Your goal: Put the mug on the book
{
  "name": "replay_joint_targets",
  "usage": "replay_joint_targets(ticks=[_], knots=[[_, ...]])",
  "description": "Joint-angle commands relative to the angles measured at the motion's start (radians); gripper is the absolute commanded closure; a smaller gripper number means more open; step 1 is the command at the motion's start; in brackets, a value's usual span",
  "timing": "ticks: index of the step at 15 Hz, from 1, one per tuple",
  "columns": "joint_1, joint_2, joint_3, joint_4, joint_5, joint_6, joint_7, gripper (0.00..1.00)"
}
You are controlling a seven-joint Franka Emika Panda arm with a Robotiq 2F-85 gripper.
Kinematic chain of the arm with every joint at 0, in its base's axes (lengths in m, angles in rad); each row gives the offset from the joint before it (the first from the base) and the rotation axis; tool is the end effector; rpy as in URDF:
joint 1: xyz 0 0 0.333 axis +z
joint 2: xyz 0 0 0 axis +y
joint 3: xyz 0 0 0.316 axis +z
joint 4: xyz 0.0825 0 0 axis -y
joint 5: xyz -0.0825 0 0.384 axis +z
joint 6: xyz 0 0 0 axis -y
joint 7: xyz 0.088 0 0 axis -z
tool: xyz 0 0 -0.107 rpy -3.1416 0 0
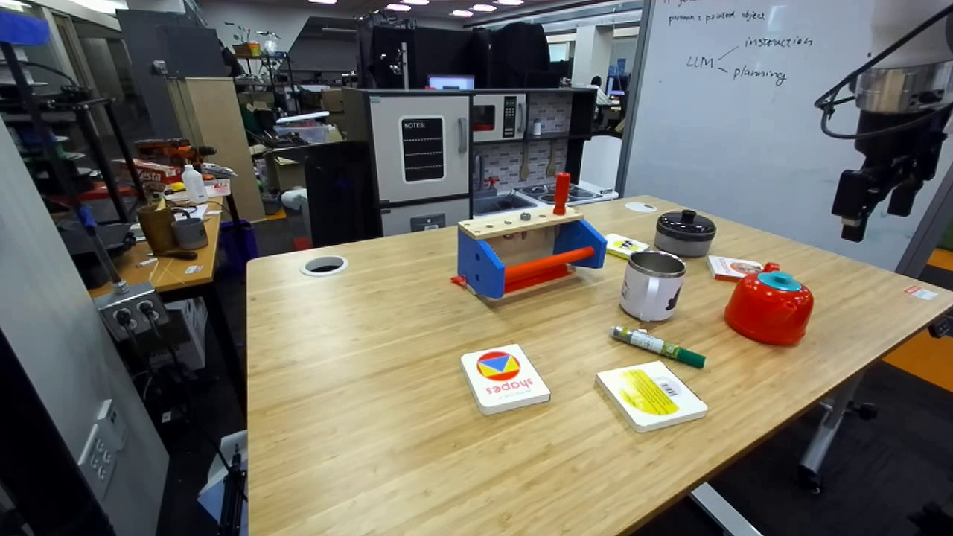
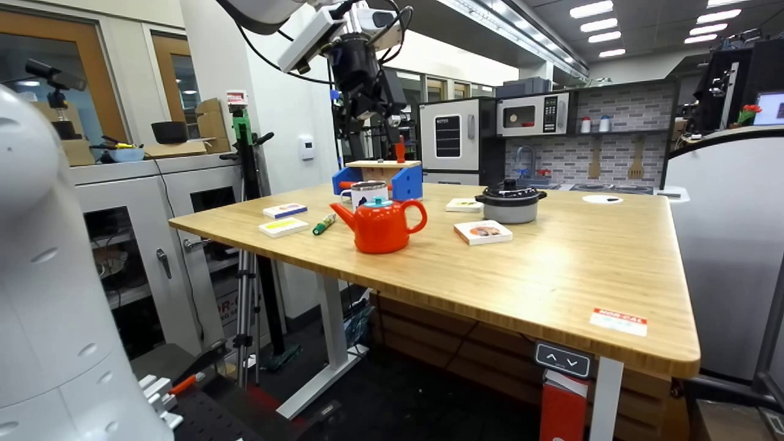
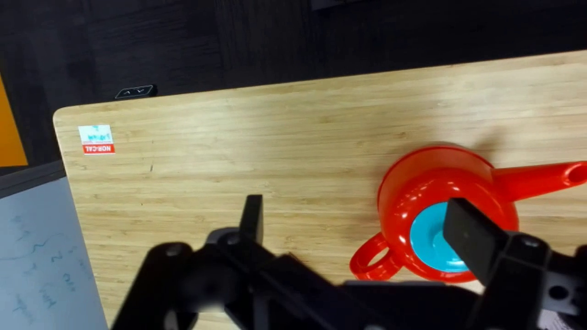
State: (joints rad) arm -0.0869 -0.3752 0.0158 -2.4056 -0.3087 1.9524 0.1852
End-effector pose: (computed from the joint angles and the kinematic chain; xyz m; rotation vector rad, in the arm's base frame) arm 0.4200 -0.0500 0.4502 2.8428 -0.1859 -0.0881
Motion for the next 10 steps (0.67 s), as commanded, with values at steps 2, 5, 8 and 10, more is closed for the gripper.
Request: replay_joint_targets(ticks=[2,5,8,10], knots=[[0.038,-0.011,0.039,0.030,-0.007,-0.027,-0.007,0.00],[0.074,-0.031,0.070,0.018,-0.013,-0.029,-0.017,0.00],[0.091,-0.031,0.107,0.003,-0.064,-0.031,-0.003,0.00],[0.093,-0.027,0.128,-0.005,-0.114,-0.031,0.013,0.00]])
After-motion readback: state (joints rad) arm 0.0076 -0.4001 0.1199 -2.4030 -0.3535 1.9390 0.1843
